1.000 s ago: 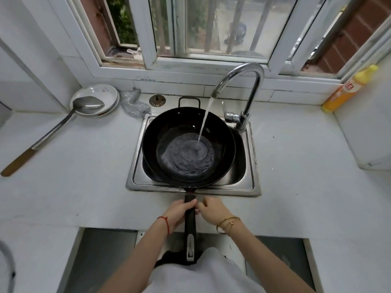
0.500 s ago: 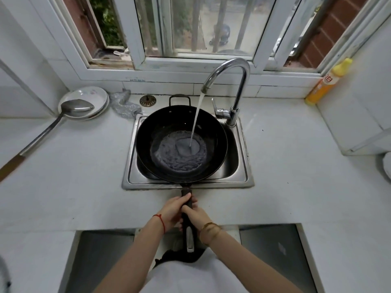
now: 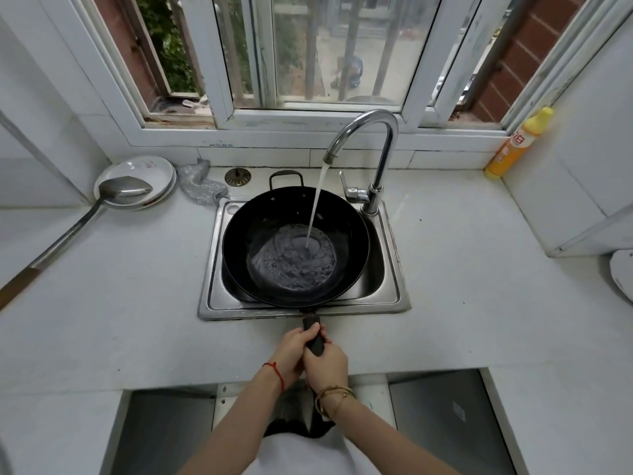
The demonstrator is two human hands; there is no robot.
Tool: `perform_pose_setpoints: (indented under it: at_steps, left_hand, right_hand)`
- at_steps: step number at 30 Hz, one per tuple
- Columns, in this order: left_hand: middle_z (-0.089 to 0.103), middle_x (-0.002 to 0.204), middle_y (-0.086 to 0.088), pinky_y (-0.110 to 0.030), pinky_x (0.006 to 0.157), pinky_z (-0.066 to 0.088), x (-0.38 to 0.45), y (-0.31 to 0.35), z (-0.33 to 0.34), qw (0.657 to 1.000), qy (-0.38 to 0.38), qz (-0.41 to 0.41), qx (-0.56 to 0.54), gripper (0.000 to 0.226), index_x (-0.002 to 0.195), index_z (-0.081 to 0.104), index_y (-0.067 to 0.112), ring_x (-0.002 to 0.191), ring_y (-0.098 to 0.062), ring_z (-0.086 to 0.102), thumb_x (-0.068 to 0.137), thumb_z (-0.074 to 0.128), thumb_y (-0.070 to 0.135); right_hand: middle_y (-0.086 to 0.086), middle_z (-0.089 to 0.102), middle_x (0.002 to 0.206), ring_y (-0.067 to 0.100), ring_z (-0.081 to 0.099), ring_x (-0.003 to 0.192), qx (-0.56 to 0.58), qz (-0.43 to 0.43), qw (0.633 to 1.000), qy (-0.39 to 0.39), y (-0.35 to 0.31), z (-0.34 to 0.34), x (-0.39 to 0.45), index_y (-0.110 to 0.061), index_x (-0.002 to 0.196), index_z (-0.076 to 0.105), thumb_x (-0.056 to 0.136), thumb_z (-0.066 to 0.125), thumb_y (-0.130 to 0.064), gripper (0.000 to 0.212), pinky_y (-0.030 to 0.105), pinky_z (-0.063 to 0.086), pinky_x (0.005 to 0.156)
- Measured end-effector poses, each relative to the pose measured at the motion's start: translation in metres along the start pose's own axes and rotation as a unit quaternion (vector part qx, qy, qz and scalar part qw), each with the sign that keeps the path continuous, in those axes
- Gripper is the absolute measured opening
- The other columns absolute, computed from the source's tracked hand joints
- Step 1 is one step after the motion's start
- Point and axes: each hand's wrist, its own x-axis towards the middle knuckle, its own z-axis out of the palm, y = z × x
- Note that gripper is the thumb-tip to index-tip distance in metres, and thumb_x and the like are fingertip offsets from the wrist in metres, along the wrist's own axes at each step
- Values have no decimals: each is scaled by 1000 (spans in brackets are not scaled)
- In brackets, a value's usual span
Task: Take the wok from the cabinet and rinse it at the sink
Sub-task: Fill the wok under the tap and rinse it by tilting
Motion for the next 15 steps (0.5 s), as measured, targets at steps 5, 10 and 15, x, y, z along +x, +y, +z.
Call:
perform_pose_setpoints:
  at_steps: [5,10,15]
  left_hand:
    - [61,79,-8,-39,98,44,0,-3,8,1000,-30,-1,-10,16,104,58,-1,84,-23,57,96,49,10]
    - [63,76,-7,-43,103,40,-2,3,18,998,-47,33,10,14,104,57,-2,84,-25,57,97,47,6]
    - [66,76,-11,-36,94,47,-12,4,27,993,5,88,83,13,82,63,0,88,-23,60,92,55,3]
  right_hand:
    - [-5,64,67,3,58,59,-47,-64,997,4,7,-17,0,-13,90,70,86,62,-30,20,8,40,45]
    - [-7,63,65,-2,57,59,-48,-115,992,-10,4,-32,3,-21,89,67,86,63,-24,6,6,41,49]
    - [-7,58,57,1,53,50,-15,-87,995,-44,2,-39,1,-23,82,64,85,63,-21,4,9,37,44]
